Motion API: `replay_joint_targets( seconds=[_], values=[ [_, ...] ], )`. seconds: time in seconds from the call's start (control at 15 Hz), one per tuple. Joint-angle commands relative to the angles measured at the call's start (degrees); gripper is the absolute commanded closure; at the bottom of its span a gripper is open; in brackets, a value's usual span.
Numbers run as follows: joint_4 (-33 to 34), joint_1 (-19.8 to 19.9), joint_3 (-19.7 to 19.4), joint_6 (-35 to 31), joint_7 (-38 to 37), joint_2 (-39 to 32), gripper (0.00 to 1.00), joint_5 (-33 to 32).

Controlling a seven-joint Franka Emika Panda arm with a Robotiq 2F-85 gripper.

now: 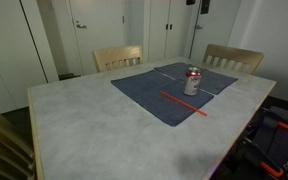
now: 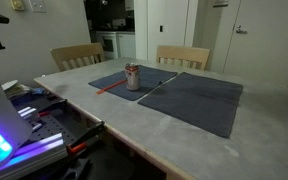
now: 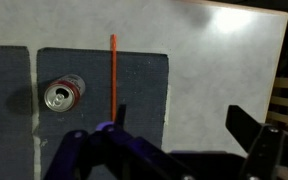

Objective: Put the red straw in the can

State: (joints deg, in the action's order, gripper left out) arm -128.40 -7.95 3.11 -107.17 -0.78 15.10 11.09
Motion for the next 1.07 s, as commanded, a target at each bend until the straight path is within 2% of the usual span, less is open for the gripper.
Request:
replay_joint_targets(
  seconds=[0.0,0.73,1.0],
  values=[
    [2.5,0.7,1.0,-2.8,1.2,-4.2,0.00,-0.8],
    [4.4,0.8,1.3,-12.1,0.4,-13.8,0.00,-1.9],
    [5.1,0.7,1.4,-13.0,0.1,-17.8,0.00,-1.0]
  ],
)
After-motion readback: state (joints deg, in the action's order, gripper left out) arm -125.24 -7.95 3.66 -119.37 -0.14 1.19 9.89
